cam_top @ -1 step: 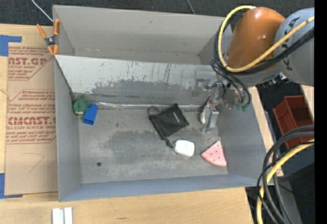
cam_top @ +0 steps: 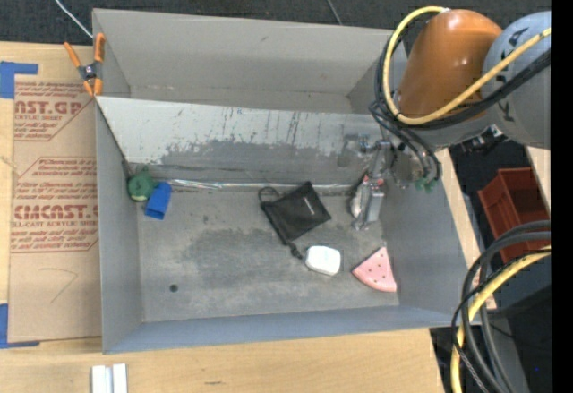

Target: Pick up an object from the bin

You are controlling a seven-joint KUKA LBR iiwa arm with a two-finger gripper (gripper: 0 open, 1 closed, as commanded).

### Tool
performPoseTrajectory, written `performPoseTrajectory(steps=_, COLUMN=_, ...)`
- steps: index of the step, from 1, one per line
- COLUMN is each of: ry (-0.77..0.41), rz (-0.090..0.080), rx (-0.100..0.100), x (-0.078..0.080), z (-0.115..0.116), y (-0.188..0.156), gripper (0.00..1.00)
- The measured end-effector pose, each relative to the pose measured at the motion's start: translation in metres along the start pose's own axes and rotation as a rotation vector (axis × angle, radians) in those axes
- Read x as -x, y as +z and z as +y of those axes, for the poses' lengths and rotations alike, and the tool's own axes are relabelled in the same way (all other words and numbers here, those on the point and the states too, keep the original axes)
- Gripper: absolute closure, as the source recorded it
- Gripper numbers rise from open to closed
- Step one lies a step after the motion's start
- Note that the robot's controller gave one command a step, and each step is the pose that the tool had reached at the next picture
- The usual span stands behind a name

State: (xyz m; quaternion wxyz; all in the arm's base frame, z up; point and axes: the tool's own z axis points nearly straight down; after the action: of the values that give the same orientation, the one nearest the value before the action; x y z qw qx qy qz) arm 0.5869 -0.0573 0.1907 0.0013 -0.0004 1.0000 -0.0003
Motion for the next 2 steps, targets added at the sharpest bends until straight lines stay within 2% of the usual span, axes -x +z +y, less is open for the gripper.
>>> performPoseTrajectory(steps=1, ry=-0.236, rz=0.007, rx=0.002, x=-0.015, z=0.001, y=0.078, gripper=0.00)
performPoseTrajectory(steps=2, ry=-0.459, rz=0.000, rx=0.001, x=-0.048, z=0.053, y=0.066, gripper=0.00)
